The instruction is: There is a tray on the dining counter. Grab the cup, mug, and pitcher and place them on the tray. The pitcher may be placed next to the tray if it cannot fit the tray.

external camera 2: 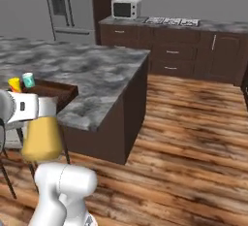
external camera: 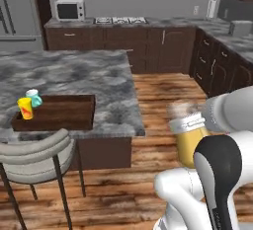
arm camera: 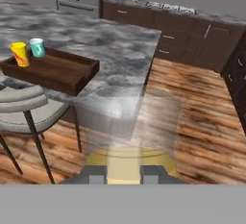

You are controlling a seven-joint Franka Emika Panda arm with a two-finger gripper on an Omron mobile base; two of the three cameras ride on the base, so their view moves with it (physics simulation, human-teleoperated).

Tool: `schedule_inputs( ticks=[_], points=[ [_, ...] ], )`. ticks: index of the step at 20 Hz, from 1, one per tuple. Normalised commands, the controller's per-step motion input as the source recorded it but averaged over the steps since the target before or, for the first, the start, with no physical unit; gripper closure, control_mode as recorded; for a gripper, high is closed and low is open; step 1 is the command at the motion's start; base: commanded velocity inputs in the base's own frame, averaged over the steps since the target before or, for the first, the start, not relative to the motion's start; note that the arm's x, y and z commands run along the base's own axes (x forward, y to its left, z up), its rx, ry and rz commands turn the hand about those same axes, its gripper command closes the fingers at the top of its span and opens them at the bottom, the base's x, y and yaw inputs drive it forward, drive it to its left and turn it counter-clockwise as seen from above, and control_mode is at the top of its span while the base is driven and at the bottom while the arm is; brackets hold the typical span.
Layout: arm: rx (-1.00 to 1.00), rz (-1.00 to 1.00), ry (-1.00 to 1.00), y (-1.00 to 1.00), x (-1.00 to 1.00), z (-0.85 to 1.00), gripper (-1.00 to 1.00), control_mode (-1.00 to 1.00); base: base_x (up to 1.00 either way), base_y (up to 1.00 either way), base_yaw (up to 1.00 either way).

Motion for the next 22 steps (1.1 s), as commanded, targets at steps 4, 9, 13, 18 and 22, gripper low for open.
schedule_inputs(
  ticks=[4,9,13,18,22],
  points=[
    [0.00,0.00,0.00,0.00,0.00,0.00,1.00,1.00,0.57,-0.39,0.74],
    [0.00,0.00,0.00,0.00,0.00,0.00,1.00,1.00,0.95,-0.18,0.47],
    [0.00,0.00,0.00,0.00,0.00,0.00,1.00,1.00,0.90,0.18,0.15],
    [0.00,0.00,0.00,0.00,0.00,0.00,1.00,1.00,0.40,1.00,0.00],
    [0.00,0.00,0.00,0.00,0.00,0.00,1.00,1.00,0.33,0.71,0.00]
  ],
)
